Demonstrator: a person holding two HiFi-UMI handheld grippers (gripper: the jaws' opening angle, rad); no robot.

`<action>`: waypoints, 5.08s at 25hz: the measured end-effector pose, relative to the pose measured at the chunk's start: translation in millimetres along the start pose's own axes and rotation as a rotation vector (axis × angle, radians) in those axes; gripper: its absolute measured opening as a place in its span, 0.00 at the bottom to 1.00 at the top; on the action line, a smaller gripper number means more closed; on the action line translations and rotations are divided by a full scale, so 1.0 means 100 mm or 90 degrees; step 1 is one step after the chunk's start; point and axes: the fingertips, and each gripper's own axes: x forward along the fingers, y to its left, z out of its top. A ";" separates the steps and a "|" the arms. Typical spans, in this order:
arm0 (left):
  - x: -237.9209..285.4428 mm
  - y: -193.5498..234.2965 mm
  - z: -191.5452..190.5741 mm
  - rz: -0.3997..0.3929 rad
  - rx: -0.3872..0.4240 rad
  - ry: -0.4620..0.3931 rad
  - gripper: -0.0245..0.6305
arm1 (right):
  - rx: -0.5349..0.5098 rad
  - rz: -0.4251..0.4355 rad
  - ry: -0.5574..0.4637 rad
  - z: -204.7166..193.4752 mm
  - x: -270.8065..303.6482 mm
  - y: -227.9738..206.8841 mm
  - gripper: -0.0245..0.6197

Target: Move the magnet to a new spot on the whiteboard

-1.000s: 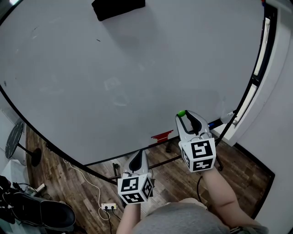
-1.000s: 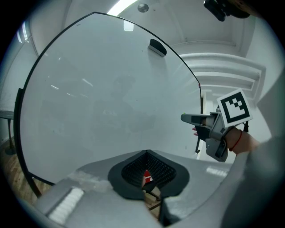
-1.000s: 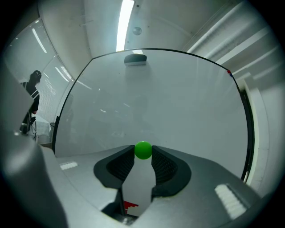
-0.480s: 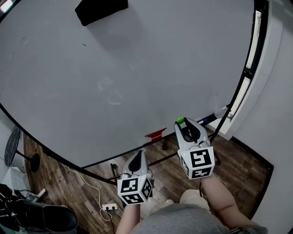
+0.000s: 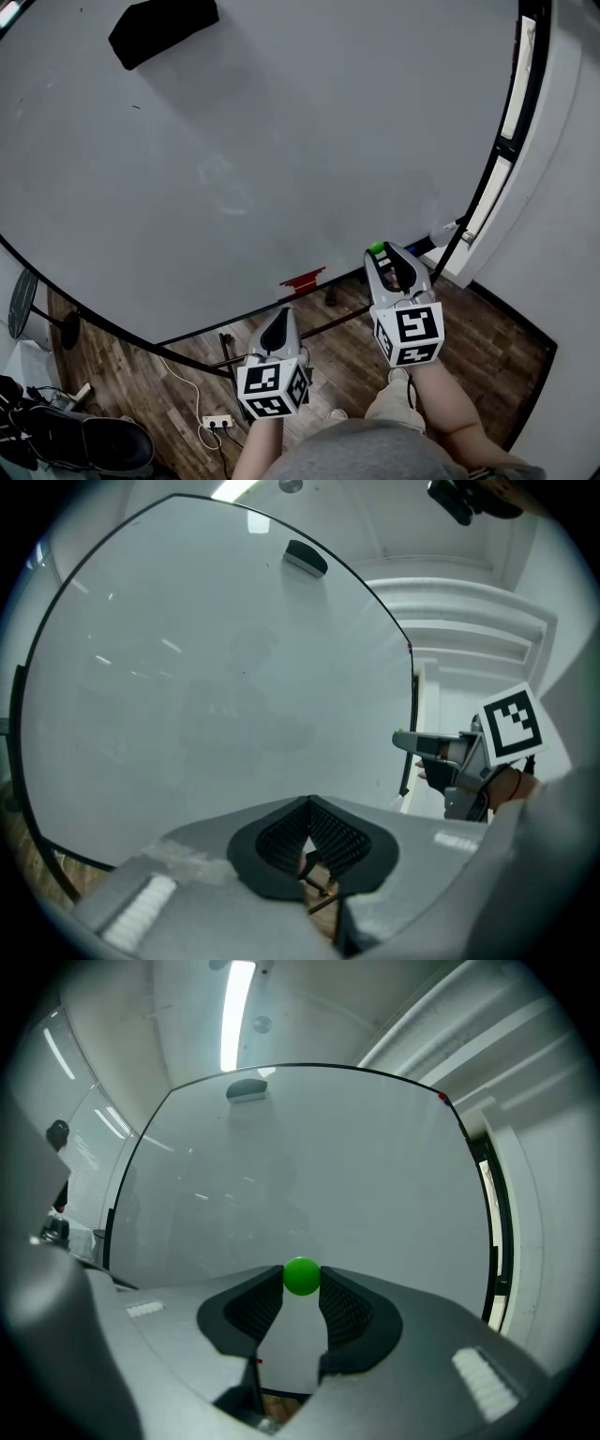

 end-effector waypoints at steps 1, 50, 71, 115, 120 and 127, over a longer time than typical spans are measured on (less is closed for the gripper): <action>0.06 -0.09 0.01 0.000 -0.001 0.001 0.04 | 0.002 0.001 0.002 -0.02 0.01 -0.10 0.23; 1.72 -1.55 0.16 0.123 -0.038 -0.032 0.04 | -0.015 0.107 0.049 -0.72 1.08 -2.20 0.23; 1.88 -1.58 0.16 0.143 -0.041 -0.029 0.04 | -0.017 0.109 0.045 -0.81 1.21 -2.26 0.23; 0.30 -2.19 -0.48 0.170 -0.088 -0.013 0.04 | 0.070 0.299 0.088 -0.83 -0.98 -1.32 0.04; -0.02 -2.37 -0.59 0.172 -0.090 -0.013 0.04 | 0.065 0.305 0.087 -0.81 -1.37 -1.27 0.04; -0.44 -2.59 -0.68 0.182 -0.093 -0.021 0.04 | 0.065 0.317 0.078 -0.72 -1.82 -1.23 0.04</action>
